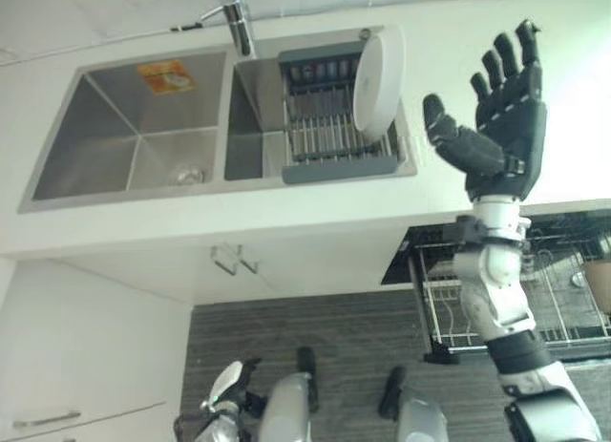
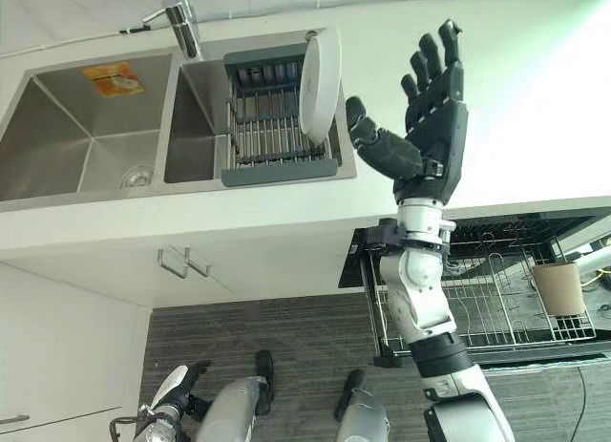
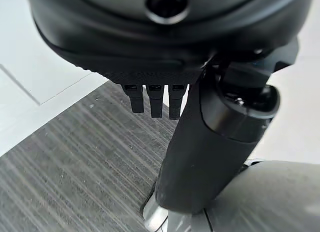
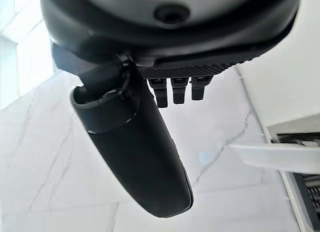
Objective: Place the dishes in the dishwasher.
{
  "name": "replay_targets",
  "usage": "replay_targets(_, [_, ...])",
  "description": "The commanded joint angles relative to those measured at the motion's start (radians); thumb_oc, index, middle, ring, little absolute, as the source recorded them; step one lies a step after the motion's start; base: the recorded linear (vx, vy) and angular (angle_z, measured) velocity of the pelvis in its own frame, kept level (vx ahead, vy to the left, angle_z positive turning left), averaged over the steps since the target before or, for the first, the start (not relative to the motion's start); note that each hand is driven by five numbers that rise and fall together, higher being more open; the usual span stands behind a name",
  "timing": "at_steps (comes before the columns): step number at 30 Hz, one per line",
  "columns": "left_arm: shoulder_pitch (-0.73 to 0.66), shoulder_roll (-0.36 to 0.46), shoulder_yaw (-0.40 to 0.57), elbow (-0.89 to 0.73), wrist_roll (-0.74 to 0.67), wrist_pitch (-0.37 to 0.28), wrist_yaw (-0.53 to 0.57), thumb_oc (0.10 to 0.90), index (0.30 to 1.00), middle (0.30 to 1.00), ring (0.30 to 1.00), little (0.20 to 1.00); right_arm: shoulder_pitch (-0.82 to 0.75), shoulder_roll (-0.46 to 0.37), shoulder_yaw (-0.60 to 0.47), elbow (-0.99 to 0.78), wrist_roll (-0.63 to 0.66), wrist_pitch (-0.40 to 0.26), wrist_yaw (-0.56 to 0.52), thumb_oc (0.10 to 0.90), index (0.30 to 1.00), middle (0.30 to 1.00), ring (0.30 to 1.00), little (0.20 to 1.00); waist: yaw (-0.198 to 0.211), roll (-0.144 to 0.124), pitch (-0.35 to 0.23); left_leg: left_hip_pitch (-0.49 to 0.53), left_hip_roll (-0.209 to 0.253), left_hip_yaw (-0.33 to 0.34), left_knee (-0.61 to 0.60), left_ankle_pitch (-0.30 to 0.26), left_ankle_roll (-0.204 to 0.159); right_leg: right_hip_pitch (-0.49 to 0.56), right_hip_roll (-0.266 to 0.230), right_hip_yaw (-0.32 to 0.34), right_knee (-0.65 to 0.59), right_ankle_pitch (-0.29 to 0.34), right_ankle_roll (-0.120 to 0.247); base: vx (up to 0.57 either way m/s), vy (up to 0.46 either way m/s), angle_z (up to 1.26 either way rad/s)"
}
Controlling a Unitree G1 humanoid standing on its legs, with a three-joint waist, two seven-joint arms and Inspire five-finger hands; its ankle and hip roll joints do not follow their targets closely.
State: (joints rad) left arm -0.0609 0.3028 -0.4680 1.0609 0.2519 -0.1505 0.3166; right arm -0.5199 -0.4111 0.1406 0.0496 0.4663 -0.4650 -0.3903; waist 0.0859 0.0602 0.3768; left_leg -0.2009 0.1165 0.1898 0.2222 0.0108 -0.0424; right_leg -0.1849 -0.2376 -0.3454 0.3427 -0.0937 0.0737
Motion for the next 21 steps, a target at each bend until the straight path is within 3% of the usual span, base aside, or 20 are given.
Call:
replay_targets(1, [0.003,-0.019,-0.042,-0.029,0.060,0.015,0.031,0.800,0.900,0.900,0.900,0.900,-0.158,-0.102,-0.068,-0.086,-0.005,-0.065,0.012,0.800,0.900,0.900,0.900,0.900,0.004,0.000,-0.030,0.020,-0.003,-0.050,0.078,-0.134,-0.031,0.051,0.036,0.036,-0.043,-0.046,0.041,0.11,0.044,-0.02])
replay_targets(5, [-0.022,-0.013,-0.068,0.015,0.101,0.064,0.036,0.800,0.900,0.900,0.900,0.900,-0.213,-0.093,-0.070,-0.031,0.226,-0.029,0.054,0.800,0.900,0.900,0.900,0.900,0.009,0.000,-0.014,0.027,-0.012,-0.048,0.078,-0.137,-0.022,0.055,0.026,0.034,-0.043,-0.039,0.045,0.08,0.027,-0.04])
replay_targets(9, [-0.048,-0.016,-0.100,0.034,0.106,0.060,0.043,0.800,0.900,0.900,0.900,0.900,-0.276,-0.066,-0.063,0.033,0.233,0.004,0.047,0.800,0.900,0.900,0.900,0.900,0.017,0.004,0.003,0.029,-0.024,-0.054,0.078,-0.141,-0.013,0.057,0.025,0.042,-0.043,-0.040,0.043,0.08,0.035,-0.04])
replay_targets(21, [-0.041,0.004,-0.117,0.017,0.079,0.040,0.035,0.800,0.900,0.900,0.900,0.900,-0.401,-0.109,-0.052,0.139,0.265,0.071,0.091,0.800,0.900,0.900,0.900,0.900,0.059,0.020,0.030,0.030,-0.065,-0.078,0.078,-0.152,0.004,0.071,0.023,0.041,-0.043,-0.047,0.037,0.06,0.027,0.03])
